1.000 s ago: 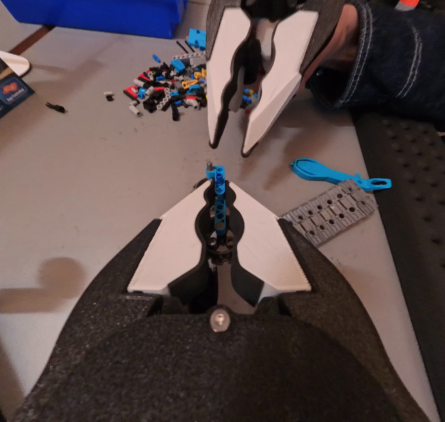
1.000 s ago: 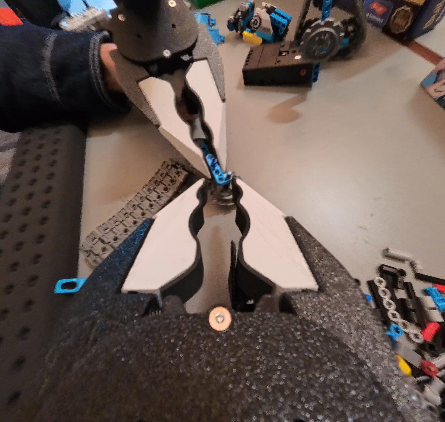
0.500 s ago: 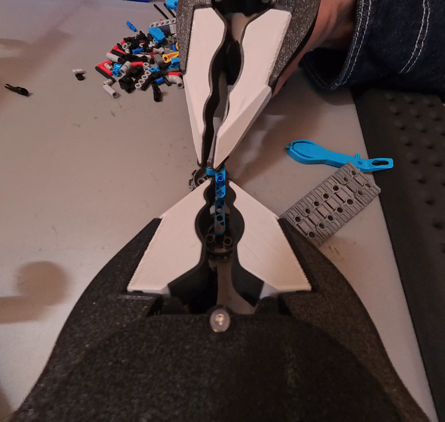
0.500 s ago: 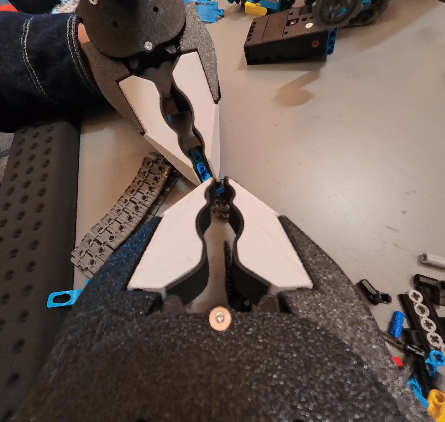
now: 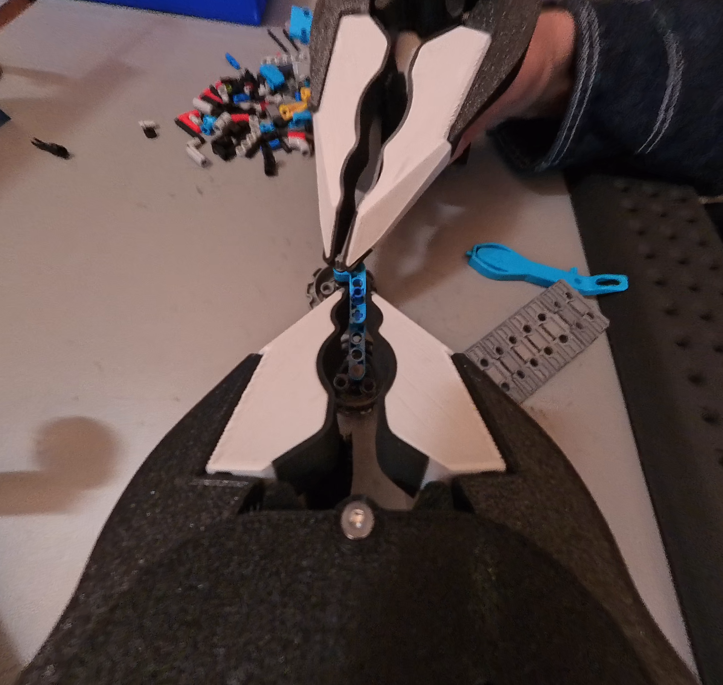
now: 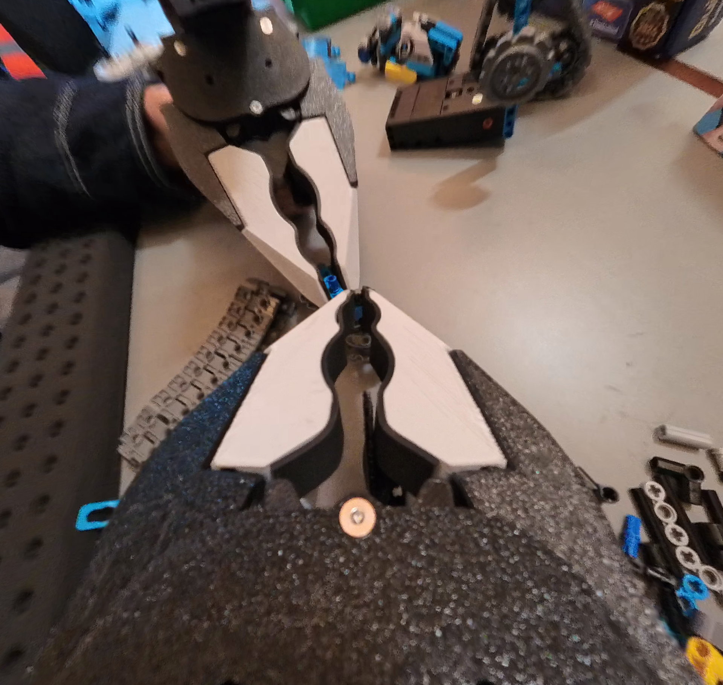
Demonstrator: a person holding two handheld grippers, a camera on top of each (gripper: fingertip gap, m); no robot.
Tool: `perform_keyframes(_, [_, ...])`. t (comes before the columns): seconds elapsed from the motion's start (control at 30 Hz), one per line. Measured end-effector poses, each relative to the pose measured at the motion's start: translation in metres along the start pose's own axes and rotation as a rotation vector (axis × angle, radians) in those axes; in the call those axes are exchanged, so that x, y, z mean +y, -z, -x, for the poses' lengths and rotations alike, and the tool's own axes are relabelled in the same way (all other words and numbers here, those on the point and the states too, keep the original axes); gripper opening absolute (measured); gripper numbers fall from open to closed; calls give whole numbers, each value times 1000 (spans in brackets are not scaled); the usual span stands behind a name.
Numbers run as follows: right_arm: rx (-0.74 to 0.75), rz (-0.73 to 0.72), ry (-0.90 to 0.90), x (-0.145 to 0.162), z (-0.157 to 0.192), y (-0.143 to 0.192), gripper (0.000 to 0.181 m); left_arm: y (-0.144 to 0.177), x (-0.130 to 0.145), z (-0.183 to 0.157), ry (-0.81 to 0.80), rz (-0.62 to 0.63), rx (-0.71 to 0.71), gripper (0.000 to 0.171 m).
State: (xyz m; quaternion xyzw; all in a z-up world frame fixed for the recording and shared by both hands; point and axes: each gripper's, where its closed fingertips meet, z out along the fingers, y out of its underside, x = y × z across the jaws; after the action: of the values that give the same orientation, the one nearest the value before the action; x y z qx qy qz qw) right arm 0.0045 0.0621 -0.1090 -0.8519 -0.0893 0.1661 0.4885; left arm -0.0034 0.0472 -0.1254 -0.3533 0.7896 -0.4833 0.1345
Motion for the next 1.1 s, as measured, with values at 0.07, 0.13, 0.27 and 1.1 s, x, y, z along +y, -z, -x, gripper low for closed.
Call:
perform_keyframes(0.07, [-31, -96, -35, -17, 3, 6, 1, 10, -16, -1, 52, -96, 40, 5])
perform_keyframes(0.13, [-69, -173, -44, -31, 8, 13, 1, 20, -31, -7, 117, -193, 110, 5])
perform_keyframes(0.27, [-77, -270, -27, -47, 12, 25, 6, 28, -42, -10, 166, -264, 166, 5])
perform_keyframes(1.1, [-56, 43, 66, 9, 14, -9, 6, 9, 5, -1, -36, 37, -20, 14])
